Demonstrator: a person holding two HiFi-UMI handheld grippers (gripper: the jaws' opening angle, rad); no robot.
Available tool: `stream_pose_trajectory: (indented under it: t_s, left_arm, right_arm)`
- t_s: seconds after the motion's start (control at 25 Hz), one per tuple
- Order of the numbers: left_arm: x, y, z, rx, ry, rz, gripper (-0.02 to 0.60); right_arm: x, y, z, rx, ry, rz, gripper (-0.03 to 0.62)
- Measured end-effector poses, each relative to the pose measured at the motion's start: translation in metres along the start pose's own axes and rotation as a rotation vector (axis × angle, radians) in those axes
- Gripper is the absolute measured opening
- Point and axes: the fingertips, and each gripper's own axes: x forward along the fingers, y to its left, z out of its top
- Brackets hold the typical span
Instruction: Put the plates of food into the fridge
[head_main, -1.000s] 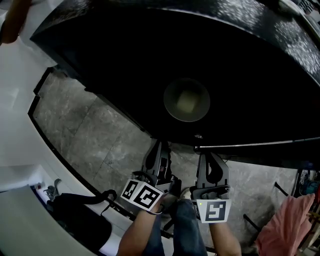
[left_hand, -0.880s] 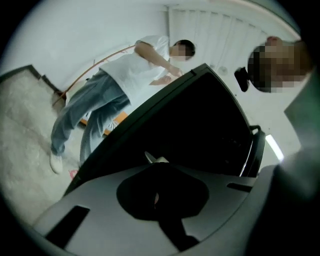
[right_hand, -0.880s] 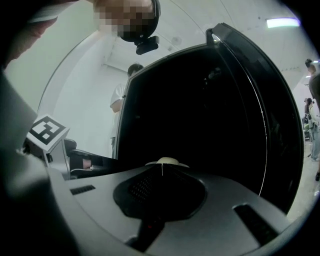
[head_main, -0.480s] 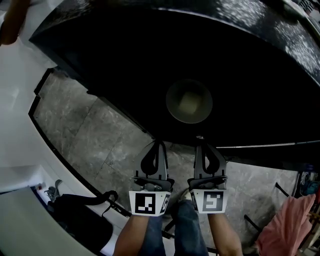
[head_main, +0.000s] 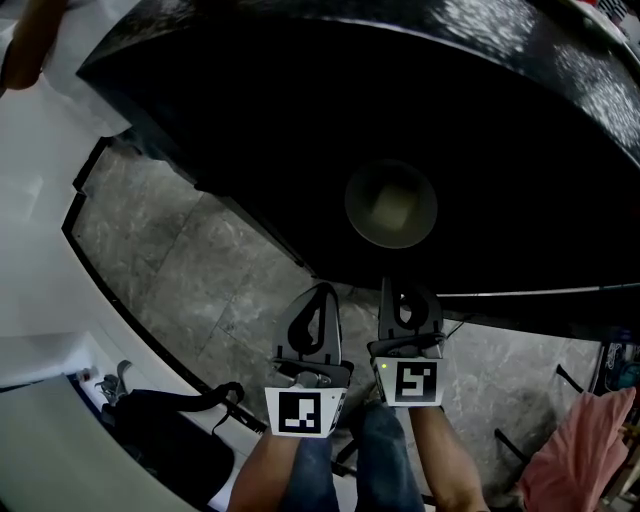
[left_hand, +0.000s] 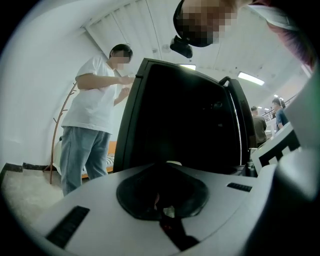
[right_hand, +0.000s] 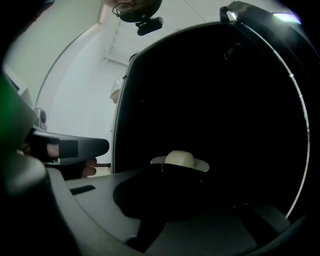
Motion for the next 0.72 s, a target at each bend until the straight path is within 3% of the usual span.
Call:
stream_pose_trajectory:
  t_s: [0.72]
  left_arm:
    - [-0.002, 0.013, -0.010, -0.014, 0.013, 0.008, 0.006]
  right_arm:
    - [0.024, -0.001, -0.019, 0.017, 0.061, -0.069, 0.012]
